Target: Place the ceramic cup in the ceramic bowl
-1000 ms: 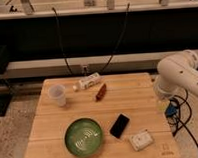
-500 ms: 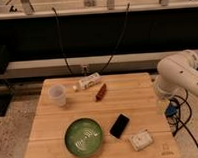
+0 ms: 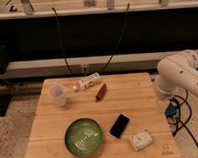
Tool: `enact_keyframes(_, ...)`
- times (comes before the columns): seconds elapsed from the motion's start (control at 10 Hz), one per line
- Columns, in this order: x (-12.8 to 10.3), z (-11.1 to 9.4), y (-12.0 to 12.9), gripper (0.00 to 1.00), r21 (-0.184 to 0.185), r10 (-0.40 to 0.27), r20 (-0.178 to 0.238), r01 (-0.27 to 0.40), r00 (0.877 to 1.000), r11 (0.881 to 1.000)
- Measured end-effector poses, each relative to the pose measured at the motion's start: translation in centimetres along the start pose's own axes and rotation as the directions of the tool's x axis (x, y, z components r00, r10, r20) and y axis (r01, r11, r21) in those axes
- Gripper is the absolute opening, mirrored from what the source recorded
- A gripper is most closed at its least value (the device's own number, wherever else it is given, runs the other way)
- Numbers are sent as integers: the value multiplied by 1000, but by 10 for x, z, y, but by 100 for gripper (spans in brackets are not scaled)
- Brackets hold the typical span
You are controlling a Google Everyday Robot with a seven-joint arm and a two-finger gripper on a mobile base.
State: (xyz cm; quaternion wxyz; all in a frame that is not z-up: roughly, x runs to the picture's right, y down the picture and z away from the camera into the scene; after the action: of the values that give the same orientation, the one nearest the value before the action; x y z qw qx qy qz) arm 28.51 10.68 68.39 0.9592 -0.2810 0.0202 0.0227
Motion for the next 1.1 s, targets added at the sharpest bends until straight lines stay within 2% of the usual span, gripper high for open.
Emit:
enact_keyframes(0.3,-2,0,-1,80,4,-3,-7,3,1000,1000)
enact_keyframes(0.4,-10,-1,-5,80,13,-16,-15,16,1000,1000)
enact_keyframes(0.7,-53,-3,-21,80,43,-66,-48,68,997,997)
enact_keyframes(1.1,-67,-5,-32,80,64,-109,-74,114,991,991)
